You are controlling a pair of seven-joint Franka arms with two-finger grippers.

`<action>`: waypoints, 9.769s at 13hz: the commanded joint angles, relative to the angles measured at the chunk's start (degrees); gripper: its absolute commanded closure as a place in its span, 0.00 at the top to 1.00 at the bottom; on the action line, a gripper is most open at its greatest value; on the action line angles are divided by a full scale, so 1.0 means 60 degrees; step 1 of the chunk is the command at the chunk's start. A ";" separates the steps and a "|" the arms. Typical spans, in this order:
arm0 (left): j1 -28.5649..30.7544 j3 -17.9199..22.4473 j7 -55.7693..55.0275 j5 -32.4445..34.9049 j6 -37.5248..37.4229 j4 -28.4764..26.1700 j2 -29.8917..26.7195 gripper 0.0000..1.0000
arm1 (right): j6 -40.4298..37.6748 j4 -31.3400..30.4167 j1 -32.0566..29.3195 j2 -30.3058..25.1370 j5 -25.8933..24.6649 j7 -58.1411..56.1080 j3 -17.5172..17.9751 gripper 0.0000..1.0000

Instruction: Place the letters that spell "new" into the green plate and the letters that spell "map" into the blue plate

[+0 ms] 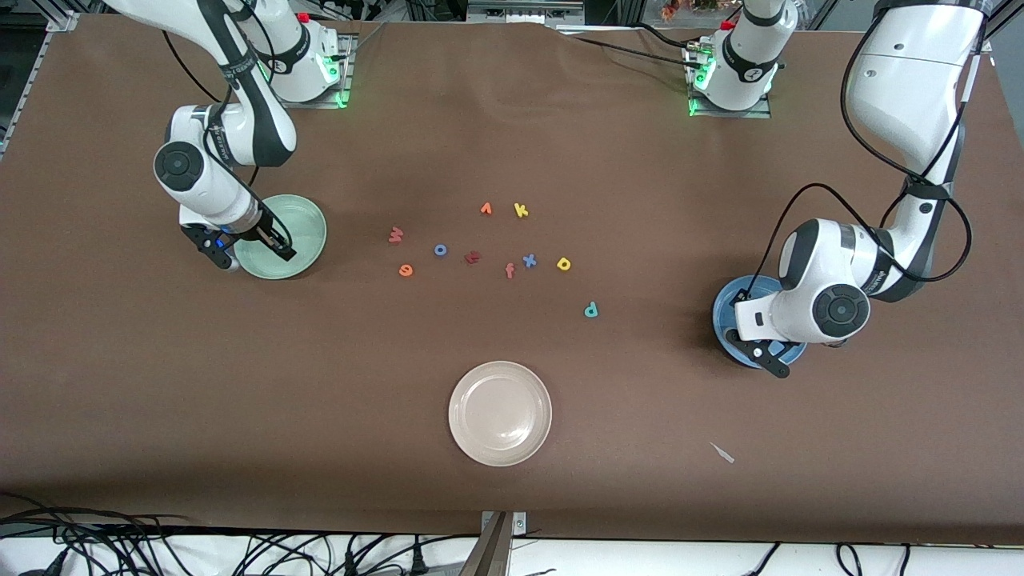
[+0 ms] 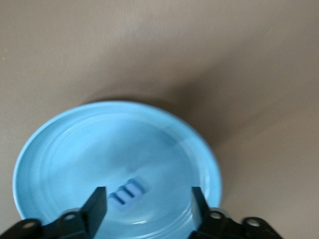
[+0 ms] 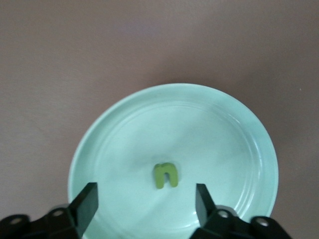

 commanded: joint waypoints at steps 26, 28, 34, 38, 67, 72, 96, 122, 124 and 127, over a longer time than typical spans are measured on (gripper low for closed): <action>-0.3439 -0.0730 -1.0974 -0.0180 0.2365 0.1009 0.1695 0.50 | 0.1609 0.2588 0.1640 0.3029 0.1226 0.6955 0.2533 0.59; -0.3439 -0.0730 -1.0974 -0.0180 0.2365 0.1024 0.1739 0.38 | 0.1565 0.2617 0.1597 0.2942 0.1197 0.6560 0.2460 0.30; -0.3308 -0.0730 -1.0581 -0.0180 0.2293 0.1053 0.1652 0.06 | 0.0530 0.2734 0.1567 0.2094 0.1211 0.5421 0.1759 0.25; -0.2606 -0.0730 -0.8330 -0.0166 -0.0425 0.2149 0.1534 0.05 | -0.2004 0.2473 0.1553 0.0835 0.1241 0.2302 0.0207 0.25; -0.0536 -0.3440 -0.7439 0.0959 0.1924 -0.1378 -0.0283 1.00 | 0.0934 0.0273 0.1655 0.0757 0.1651 -0.0049 0.2298 0.81; -0.1987 -0.3410 -0.9244 0.2382 0.2277 -0.1334 0.0244 1.00 | 0.1592 0.0288 0.1655 0.1241 0.1651 -0.0122 0.2547 0.77; -0.2430 -0.3073 -0.9832 0.2720 0.2805 -0.1144 0.0876 0.04 | -0.2932 0.1299 0.1568 -0.0356 0.1665 -0.7002 -0.1831 0.18; 0.1922 -0.2575 -0.0955 0.2354 -0.3854 0.2441 0.0597 1.00 | -0.5270 0.4659 0.1260 0.0465 0.2252 -0.8179 -0.2389 1.00; 0.2038 -0.2575 -0.0882 0.2368 -0.4735 0.3116 0.0524 1.00 | -0.5933 0.5602 0.1245 0.0466 0.2062 -0.8178 -0.2404 1.00; 0.2171 -0.2590 -0.0969 0.2354 -0.5324 0.3236 0.0013 1.00 | -0.6824 0.5898 0.1260 -0.0087 0.1842 -0.8164 -0.2680 1.00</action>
